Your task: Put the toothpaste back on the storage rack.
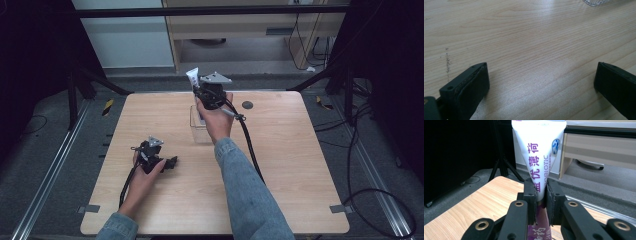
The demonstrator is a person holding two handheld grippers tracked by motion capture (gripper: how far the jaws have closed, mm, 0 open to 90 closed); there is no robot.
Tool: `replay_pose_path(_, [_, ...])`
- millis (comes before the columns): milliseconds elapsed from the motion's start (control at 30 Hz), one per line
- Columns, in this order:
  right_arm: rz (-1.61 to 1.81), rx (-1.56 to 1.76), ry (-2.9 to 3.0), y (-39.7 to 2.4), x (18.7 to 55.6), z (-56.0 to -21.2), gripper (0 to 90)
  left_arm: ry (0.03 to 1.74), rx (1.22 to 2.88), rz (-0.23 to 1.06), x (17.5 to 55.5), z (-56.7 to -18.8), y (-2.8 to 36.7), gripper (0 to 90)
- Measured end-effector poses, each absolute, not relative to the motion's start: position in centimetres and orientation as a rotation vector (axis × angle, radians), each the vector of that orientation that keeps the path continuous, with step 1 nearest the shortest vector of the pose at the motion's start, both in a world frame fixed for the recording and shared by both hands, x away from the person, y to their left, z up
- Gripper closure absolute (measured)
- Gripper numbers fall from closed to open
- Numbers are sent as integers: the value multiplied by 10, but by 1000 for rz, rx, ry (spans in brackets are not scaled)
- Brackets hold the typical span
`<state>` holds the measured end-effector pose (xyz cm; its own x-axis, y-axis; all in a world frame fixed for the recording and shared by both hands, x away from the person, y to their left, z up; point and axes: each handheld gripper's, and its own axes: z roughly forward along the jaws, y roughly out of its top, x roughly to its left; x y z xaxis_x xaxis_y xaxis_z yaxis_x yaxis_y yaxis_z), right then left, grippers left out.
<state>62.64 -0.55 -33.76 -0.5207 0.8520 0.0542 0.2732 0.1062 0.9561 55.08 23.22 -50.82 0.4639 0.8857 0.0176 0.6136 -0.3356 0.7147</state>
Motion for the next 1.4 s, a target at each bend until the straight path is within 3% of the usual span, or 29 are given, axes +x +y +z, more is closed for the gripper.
replay_pose_path(1400, [1329, 1137, 1927, -5, 631, -390, 798, 1242, 2074, 541, 551, -508, 232, 0])
